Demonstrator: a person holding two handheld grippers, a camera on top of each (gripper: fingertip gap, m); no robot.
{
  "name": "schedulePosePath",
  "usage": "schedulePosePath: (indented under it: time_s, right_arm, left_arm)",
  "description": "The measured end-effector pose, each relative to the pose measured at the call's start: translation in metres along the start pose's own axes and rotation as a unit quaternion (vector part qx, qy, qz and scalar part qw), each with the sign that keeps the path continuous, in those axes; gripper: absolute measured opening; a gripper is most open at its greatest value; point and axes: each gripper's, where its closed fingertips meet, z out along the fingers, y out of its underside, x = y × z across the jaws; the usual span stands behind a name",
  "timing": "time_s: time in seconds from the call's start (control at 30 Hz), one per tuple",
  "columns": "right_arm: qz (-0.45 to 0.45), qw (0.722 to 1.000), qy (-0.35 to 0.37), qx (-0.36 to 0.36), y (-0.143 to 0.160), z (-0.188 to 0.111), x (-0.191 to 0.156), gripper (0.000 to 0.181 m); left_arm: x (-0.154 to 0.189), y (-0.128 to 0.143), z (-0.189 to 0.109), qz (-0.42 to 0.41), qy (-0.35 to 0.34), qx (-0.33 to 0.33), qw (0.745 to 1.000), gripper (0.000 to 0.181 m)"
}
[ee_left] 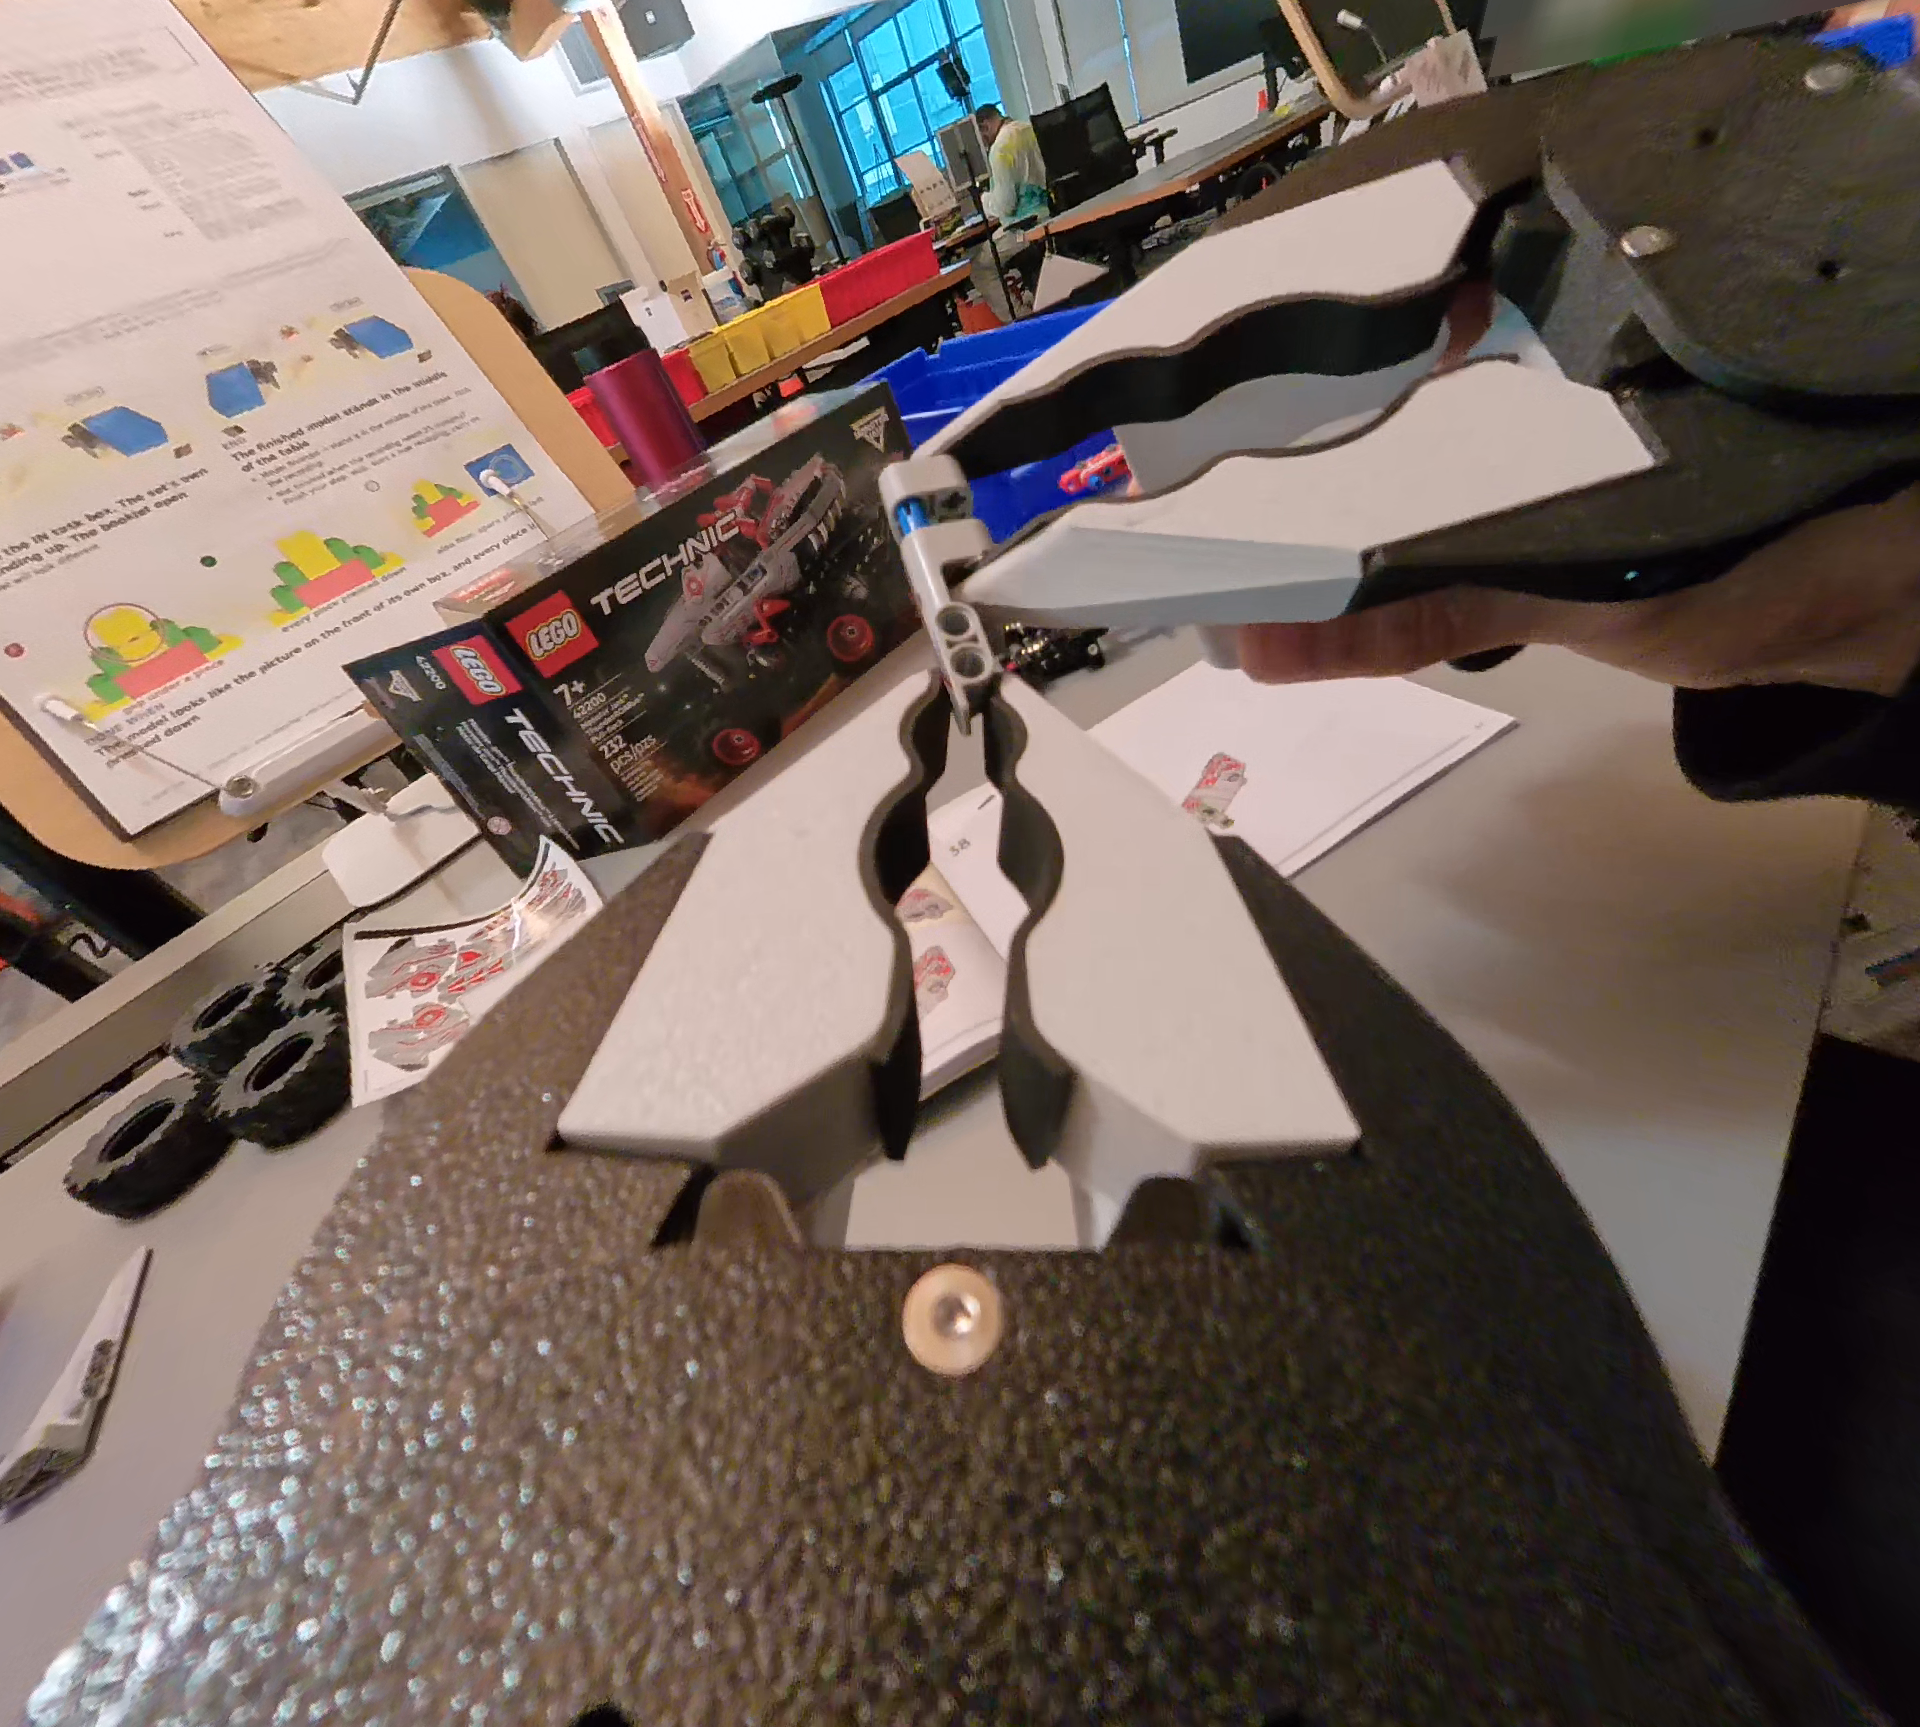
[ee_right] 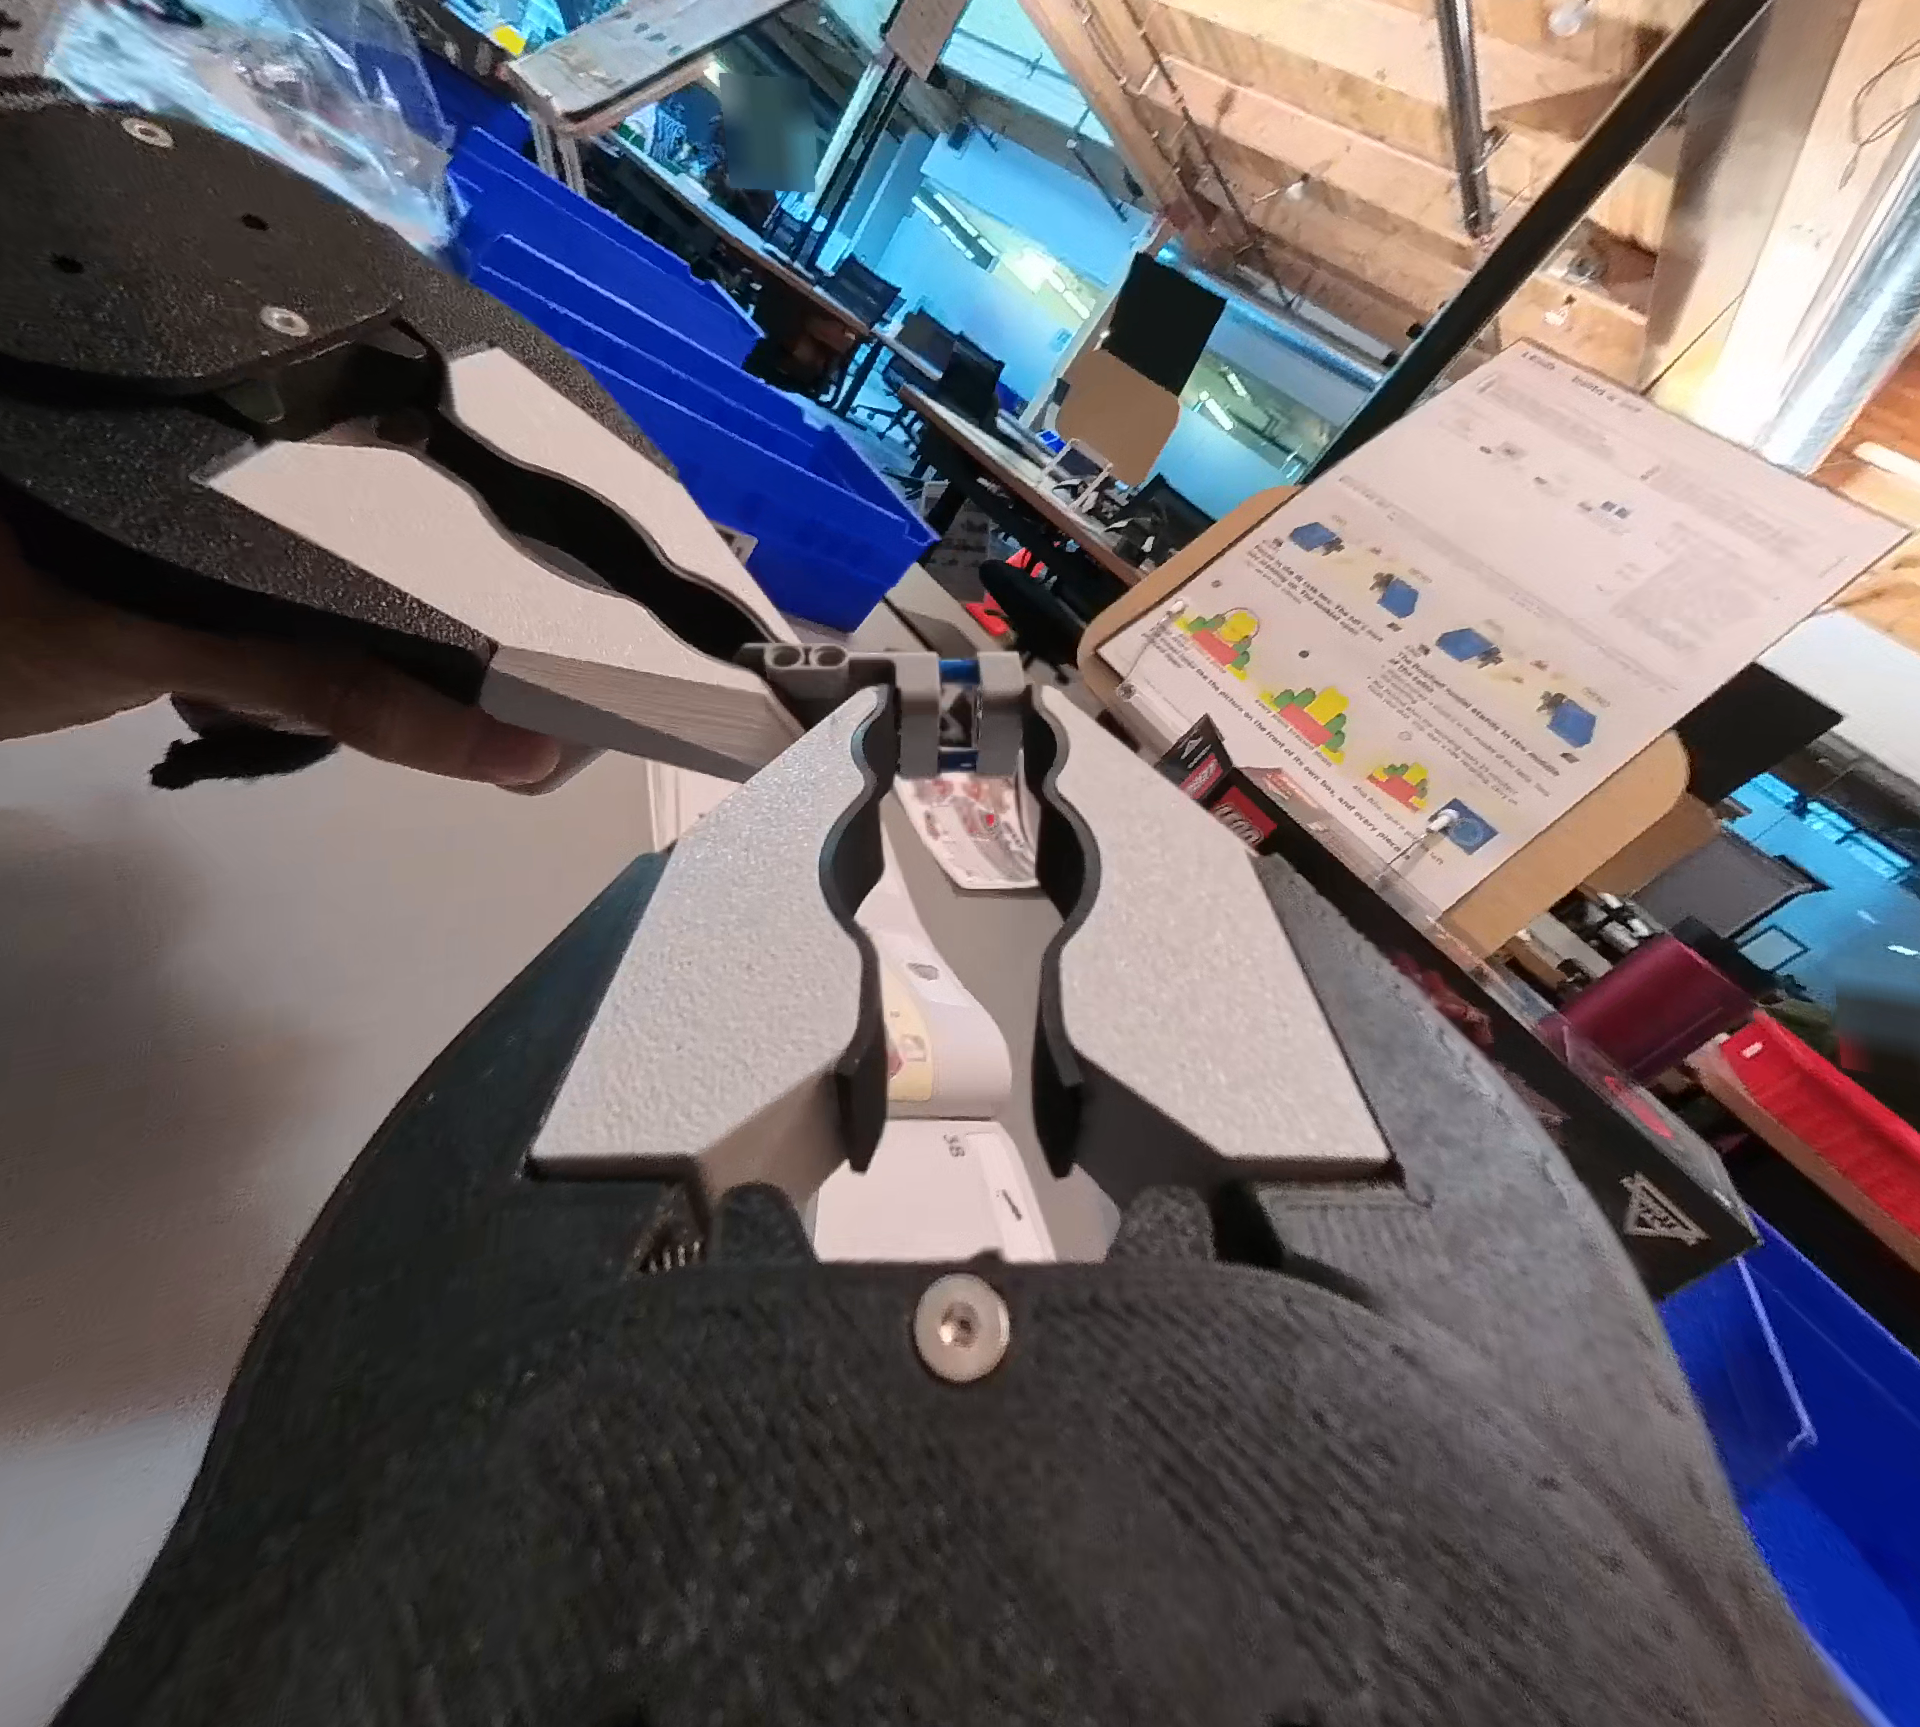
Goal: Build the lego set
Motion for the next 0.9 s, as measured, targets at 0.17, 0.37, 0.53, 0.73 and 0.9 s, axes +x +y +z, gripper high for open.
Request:
schedulePosePath:
  time_s: [0.17,0.37,0.53,0.73,0.9]
  right_arm:
    - [-0.003,1.0,-0.007,-0.01,-0.001,0.001,-0.001,0.022]
    - [-0.011,0.999,-0.014,-0.039,0.006,0.002,-0.005,0.021]
    - [-0.003,0.999,-0.008,-0.036,0.006,0.002,-0.007,0.02]
    - [0.012,0.999,-0.015,-0.033,0.007,0.002,-0.011,0.014]
    - [-0.029,0.998,-0.013,-0.061,0.012,0.004,-0.01,0.014]
  left_arm:
    - [-0.001,-0.001,-0.001,-0.022,0.002,0.006,1.0,0.003]
    - [-0.002,0.007,0.0,-0.025,0.005,-0.011,1.0,0.003]
    - [-0.003,0.008,0.0,-0.022,0.001,-0.013,1.0,0.003]
    - [-0.005,0.011,0.001,-0.023,0.001,-0.016,1.0,0.003]
    - [-0.007,0.015,0.005,-0.025,0.015,-0.026,0.999,0.004]
